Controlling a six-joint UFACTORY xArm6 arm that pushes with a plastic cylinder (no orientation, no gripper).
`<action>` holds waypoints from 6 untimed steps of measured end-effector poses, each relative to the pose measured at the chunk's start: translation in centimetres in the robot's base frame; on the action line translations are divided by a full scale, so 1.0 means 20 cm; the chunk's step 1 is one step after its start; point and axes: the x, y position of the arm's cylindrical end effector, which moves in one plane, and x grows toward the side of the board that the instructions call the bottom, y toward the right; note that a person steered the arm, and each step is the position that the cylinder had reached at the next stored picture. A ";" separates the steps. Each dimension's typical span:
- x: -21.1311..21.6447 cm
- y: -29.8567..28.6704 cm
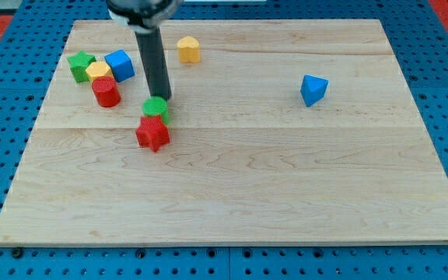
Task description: Drag the blue triangle towards the top right corner of the board
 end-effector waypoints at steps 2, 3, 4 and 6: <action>0.04 0.93; -0.11 1.30; -0.31 1.44; -0.56 1.42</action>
